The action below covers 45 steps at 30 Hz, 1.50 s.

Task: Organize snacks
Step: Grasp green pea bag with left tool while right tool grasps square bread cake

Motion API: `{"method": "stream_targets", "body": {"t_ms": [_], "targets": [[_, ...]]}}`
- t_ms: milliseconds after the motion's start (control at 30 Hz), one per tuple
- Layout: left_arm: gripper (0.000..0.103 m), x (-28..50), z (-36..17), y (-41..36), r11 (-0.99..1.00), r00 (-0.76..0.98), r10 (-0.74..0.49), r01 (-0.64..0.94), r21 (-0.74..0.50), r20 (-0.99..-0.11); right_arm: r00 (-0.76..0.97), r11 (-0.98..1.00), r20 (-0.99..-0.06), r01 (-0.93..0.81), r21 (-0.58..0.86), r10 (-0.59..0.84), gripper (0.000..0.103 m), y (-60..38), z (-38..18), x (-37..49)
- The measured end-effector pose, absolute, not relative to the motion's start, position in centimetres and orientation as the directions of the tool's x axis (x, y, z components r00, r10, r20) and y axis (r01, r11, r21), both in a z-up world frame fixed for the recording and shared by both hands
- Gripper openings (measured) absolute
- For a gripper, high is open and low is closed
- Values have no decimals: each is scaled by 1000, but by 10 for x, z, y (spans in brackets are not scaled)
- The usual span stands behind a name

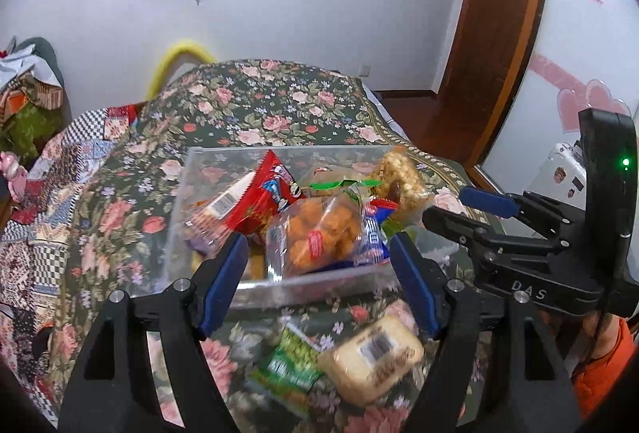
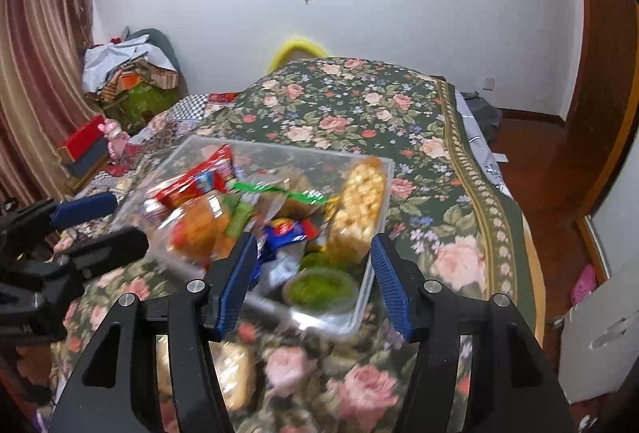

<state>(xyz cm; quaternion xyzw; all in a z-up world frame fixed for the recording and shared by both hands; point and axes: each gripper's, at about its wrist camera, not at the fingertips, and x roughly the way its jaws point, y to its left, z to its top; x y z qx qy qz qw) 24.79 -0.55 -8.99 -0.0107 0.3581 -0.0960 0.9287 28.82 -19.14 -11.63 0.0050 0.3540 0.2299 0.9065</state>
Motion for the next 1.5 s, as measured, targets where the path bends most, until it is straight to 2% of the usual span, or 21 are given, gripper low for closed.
{"method": "stream_targets", "body": {"t_ms": [67,200,233,600,867,900,933,1000,1267,1367,1433,1500], "targets": [[73,237,-88,-1,983,730,-175,170,-72,-661,637,887,-638,-428,175,433,61,-190,-116,278],[74,221,-94,11,986,720,-161,149,-76,-675,602,851,-627,-484,207,495,81,-184,-121,255],[75,218,-98,15,987,713,-158,143,-80,-683,596,846,-627,-492,208,501,83,-182,-123,249],[75,196,-153,47,990,620,-142,80,-119,-771,478,829,-722,-507,238,500,90,-141,-172,236],[74,200,-179,49,990,579,-138,56,-130,-803,419,818,-746,-499,287,518,90,-135,-196,244],[74,201,-181,46,990,576,-137,60,-126,-805,421,815,-742,-503,288,522,89,-135,-196,243],[74,202,-183,44,990,571,-142,66,-127,-809,423,813,-738,-505,290,526,81,-137,-196,242],[74,205,-188,39,989,560,-148,78,-126,-815,424,812,-735,-505,293,529,77,-141,-196,242],[74,223,-209,15,988,527,-150,108,-109,-836,471,836,-727,-481,263,500,76,-164,-195,237],[66,224,-210,11,990,554,-133,113,-83,-822,479,843,-724,-466,270,496,75,-176,-194,237],[55,223,-211,9,991,566,-123,121,-66,-815,483,846,-722,-456,276,496,75,-180,-194,237],[51,220,-211,8,990,568,-122,125,-62,-814,485,847,-720,-454,277,496,75,-181,-195,237]]}}
